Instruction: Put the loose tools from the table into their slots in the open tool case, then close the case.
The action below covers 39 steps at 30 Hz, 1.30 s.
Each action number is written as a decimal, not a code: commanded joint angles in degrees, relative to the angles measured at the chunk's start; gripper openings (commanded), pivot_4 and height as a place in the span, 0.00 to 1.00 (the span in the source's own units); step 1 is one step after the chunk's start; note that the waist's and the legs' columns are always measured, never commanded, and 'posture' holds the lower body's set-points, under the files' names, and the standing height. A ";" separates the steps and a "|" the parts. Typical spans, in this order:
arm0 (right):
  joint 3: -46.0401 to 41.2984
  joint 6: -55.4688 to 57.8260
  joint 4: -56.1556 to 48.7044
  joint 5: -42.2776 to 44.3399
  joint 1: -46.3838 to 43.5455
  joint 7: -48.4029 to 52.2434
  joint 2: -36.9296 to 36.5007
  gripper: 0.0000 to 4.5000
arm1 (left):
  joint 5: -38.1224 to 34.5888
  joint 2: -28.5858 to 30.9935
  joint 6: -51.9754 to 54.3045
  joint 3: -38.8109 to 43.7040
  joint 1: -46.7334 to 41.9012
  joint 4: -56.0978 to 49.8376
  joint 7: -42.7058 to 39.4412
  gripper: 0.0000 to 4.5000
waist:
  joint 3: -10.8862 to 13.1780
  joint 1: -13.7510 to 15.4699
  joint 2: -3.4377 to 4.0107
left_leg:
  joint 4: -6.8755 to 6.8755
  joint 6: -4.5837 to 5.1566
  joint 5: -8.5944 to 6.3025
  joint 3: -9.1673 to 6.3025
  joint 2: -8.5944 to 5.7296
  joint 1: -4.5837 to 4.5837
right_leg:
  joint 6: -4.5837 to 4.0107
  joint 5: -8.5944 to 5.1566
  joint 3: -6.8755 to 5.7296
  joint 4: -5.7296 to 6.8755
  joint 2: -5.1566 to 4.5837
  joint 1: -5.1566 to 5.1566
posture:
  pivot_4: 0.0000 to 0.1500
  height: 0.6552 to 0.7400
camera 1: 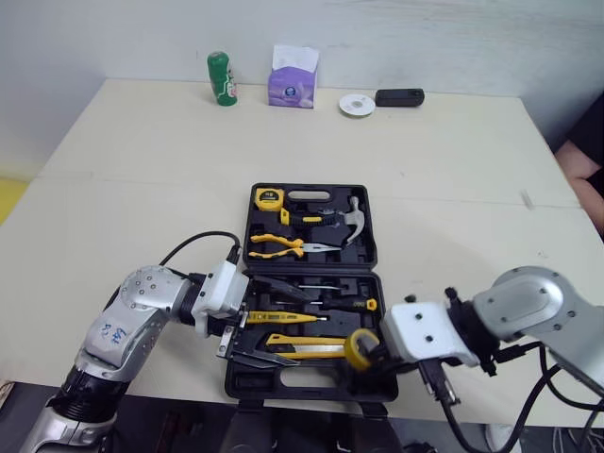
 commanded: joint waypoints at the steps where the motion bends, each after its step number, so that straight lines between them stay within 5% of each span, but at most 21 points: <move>1: 2.41 0.42 -2.78 -2.34 -0.91 -0.09 -0.28 0.00 | -0.71 1.90 0.22 2.64 2.56 -4.20 0.83 1.00 | 0.00 -0.02 0.00 | 0.01 0.01 -0.01 0.00 0.00 -0.01 | 0.00 0.00 0.01 -0.01 -0.01 0.00 | 1.00 1.00; 39: 11.48 11.28 -1.59 -7.98 -4.04 -1.65 -0.12 0.00 | 0.64 4.34 0.09 4.46 8.59 -7.03 2.98 1.00 | -0.03 -1.24 -0.05 | 0.02 0.03 -0.04 -0.02 -0.05 0.04 | -0.07 -0.04 -0.14 0.07 -0.23 0.01 | 1.00 1.00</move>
